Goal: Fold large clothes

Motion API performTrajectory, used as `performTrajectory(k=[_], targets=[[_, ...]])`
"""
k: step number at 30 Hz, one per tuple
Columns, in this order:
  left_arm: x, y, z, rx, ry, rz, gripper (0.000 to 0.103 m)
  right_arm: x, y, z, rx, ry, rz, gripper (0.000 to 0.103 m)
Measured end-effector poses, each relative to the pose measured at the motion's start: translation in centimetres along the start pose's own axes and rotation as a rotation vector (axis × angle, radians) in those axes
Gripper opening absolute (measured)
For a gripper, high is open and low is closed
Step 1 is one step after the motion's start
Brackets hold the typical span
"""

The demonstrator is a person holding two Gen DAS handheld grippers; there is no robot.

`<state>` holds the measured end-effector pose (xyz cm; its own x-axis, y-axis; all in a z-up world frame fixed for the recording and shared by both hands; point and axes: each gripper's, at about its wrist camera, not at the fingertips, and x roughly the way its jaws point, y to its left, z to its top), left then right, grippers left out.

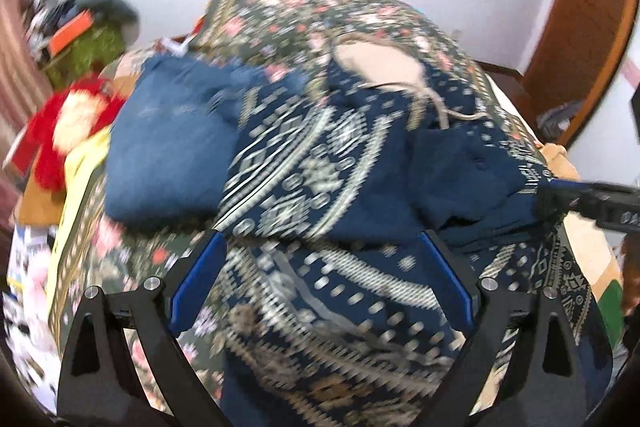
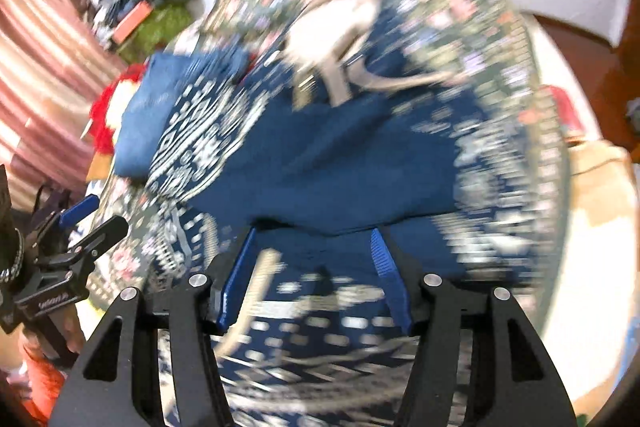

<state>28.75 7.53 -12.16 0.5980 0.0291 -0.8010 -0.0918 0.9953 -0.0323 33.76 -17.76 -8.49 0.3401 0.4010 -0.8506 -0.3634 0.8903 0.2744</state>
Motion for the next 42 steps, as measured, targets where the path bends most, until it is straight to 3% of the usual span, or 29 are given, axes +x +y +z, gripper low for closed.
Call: performTrajectory(k=[6, 10, 14, 18, 21, 22, 23, 26, 27, 29, 35, 38, 42], targets=[[2.4, -7.3, 2.4, 0.186, 0.006, -0.049, 0.096, -3.7, -5.2, -0.6, 0.086, -0.099, -0.117, 0.059], [5.7, -12.2, 3.1, 0.328, 0.060, -0.077, 0.096, -4.9, -7.7, -1.5, 0.122, -0.118, -0.177, 0.059], [9.2, -16.1, 3.3, 0.427, 0.118, -0.105, 0.096, -4.8, -9.8, -2.5, 0.160, -0.104, -0.176, 0.059], [12.8, -19.0, 3.0, 0.489, 0.242, -0.189, 0.079, -3.8, -10.9, -2.9, 0.192, -0.086, -0.169, 0.059], [15.1, -20.3, 2.7, 0.510, 0.278, -0.185, 0.073, -3.4, -11.3, -3.1, 0.201, -0.074, -0.167, 0.060], [15.3, -20.4, 2.8, 0.501, 0.264, -0.191, 0.071, -3.1, -11.2, -3.1, 0.198, -0.071, -0.164, 0.060], [15.3, -20.4, 3.0, 0.492, 0.248, -0.210, 0.062, -3.0, -11.3, -3.1, 0.195, -0.072, -0.160, 0.060], [15.5, -20.1, 3.6, 0.465, 0.238, -0.235, 0.023, -2.7, -11.1, -3.0, 0.184, -0.065, -0.159, 0.060], [15.4, -19.9, 3.7, 0.459, 0.232, -0.227, 0.016, -2.5, -11.0, -2.8, 0.183, -0.063, -0.158, 0.060], [14.8, -18.9, 4.4, 0.423, 0.207, -0.251, 0.011, -2.4, -10.8, -2.3, 0.182, -0.068, -0.150, 0.060], [9.1, -13.4, 7.2, 0.242, 0.075, -0.376, 0.009, -1.9, -9.1, -0.1, 0.149, -0.101, -0.146, 0.060], [5.7, -9.7, 9.0, 0.172, -0.027, -0.361, 0.009, -1.4, -8.1, 0.9, 0.132, -0.109, -0.134, 0.060], [2.4, -4.7, 10.4, 0.103, -0.129, -0.282, 0.009, 0.2, -6.6, 1.8, 0.122, -0.082, -0.102, 0.060]])
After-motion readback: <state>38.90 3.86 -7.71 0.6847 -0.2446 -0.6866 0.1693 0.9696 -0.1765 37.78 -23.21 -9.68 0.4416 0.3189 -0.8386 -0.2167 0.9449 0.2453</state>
